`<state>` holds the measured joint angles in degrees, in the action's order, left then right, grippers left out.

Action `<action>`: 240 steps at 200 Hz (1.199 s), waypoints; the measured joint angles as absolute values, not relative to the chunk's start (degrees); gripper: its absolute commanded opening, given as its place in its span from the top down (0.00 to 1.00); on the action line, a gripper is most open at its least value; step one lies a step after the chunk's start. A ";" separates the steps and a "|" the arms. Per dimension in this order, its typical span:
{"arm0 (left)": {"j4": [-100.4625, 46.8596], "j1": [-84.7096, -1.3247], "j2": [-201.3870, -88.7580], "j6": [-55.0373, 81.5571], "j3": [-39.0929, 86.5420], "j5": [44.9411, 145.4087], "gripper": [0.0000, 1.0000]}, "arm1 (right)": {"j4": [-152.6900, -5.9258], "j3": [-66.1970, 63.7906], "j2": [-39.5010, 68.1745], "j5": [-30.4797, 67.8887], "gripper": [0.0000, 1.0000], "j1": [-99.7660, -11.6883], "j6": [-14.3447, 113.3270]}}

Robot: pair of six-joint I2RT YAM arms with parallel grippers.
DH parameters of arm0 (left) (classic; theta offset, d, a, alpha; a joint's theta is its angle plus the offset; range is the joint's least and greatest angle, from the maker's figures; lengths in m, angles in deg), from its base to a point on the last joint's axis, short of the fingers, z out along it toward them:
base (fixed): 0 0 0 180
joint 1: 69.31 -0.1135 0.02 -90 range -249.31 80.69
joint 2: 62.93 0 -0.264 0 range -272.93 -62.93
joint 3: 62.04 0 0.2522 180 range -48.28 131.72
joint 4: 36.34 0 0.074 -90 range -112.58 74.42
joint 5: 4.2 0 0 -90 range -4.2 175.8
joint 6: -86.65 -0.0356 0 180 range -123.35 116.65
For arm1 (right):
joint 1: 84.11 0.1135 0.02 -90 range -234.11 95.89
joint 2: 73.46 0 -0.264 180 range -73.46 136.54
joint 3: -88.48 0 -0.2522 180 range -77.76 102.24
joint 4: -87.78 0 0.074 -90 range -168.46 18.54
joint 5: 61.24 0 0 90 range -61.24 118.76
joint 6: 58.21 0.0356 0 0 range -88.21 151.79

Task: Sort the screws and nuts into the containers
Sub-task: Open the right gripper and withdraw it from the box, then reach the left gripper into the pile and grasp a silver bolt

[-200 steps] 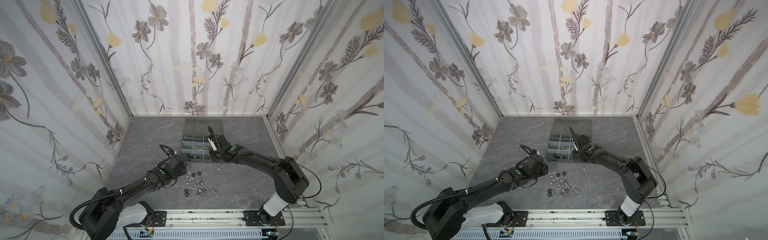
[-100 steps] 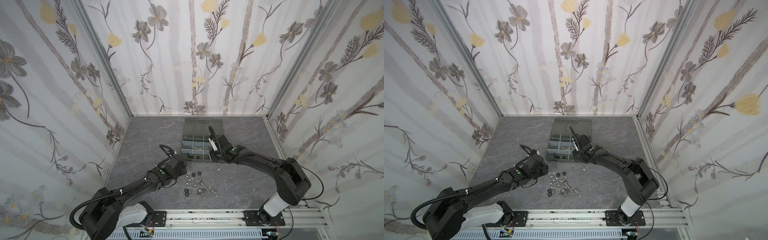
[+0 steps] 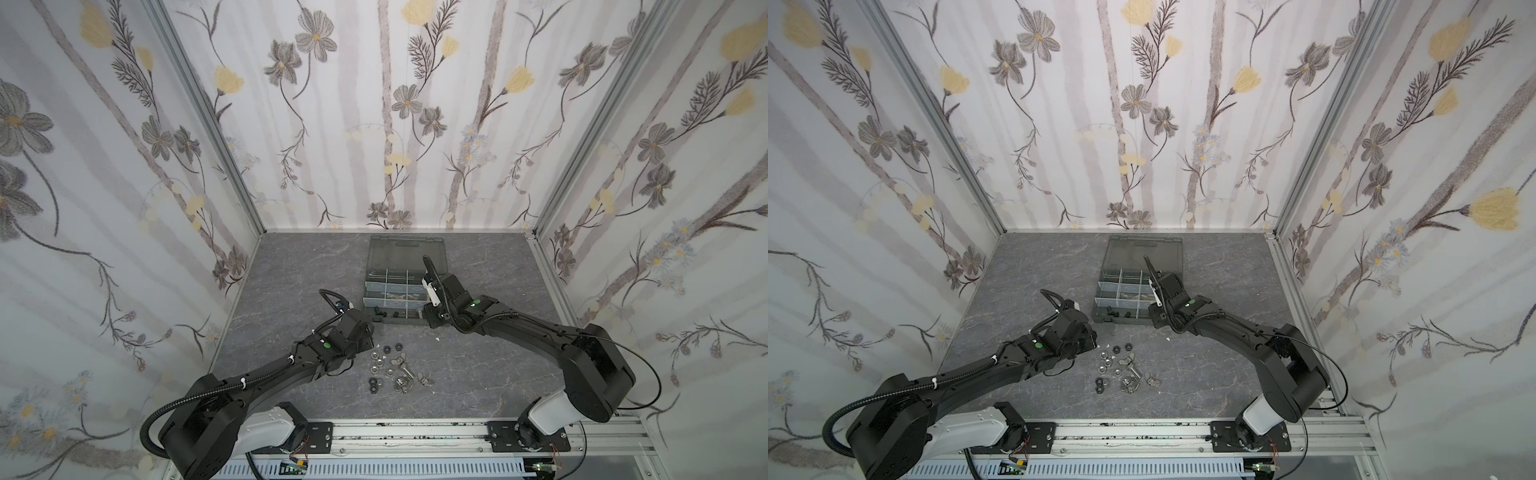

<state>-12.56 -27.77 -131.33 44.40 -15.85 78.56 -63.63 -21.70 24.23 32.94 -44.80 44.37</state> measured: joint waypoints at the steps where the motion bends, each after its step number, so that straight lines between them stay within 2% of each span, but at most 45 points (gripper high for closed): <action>1: -12.56 -27.77 -131.33 44.40 -15.85 78.56 0.76 | -63.63 -21.77 24.12 32.94 0.62 -44.80 44.39; 155: -12.54 -26.54 -132.90 43.96 -14.96 79.04 0.75 | -63.21 -29.59 16.14 31.98 0.62 -40.30 46.80; 240: -12.98 -13.80 -146.08 36.88 -6.19 83.89 0.75 | -64.35 -34.62 9.49 33.20 0.62 -41.57 49.33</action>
<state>-12.98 -13.80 -146.08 36.88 -6.19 83.89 -64.35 -34.62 9.49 33.20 -41.57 49.33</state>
